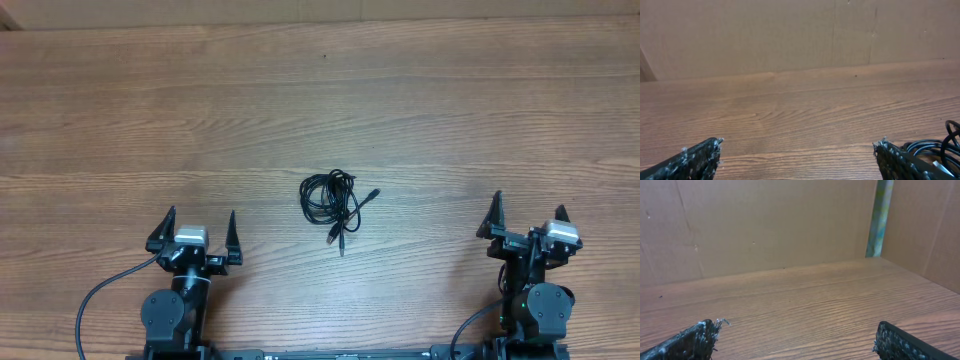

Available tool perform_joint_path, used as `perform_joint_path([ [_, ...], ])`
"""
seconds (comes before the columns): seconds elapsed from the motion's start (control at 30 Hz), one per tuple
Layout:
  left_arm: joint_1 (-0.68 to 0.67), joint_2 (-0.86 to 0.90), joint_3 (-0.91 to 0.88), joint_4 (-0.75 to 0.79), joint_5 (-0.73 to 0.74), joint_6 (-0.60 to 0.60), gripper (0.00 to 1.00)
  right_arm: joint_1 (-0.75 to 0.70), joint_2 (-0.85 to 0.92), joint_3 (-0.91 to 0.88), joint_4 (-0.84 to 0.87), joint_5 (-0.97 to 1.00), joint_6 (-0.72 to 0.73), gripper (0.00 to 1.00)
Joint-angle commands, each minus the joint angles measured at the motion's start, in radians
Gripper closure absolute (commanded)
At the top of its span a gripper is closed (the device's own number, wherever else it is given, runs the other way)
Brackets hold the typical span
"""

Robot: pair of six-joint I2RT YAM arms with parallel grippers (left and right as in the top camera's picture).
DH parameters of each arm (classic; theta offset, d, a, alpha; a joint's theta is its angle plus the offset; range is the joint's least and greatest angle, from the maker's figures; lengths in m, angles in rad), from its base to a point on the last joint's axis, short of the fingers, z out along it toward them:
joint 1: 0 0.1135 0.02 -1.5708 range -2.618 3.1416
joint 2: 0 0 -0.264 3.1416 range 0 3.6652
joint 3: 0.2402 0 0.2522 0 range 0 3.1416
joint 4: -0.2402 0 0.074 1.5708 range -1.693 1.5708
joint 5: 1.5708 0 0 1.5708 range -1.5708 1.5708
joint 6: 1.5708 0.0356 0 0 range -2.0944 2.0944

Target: Untangle cables

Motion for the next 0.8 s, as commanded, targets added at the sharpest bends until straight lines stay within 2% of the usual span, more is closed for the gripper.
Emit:
perform_joint_path([
  [0.0, 0.005, -0.008, -0.004, -0.002, -0.004, -0.017, 0.01, -0.004, -0.009, -0.01, 0.008, 0.01, -0.005, 0.0],
  [0.57, 0.005, -0.008, -0.004, -0.002, -0.004, -0.017, 0.01, -0.004, -0.009, -0.01, 0.008, 0.011, -0.005, 0.0],
  [0.77, 0.005, -0.008, -0.004, -0.002, -0.004, -0.017, 0.0, -0.004, -0.009, -0.01, 0.099, 0.021, 0.003, 0.0],
])
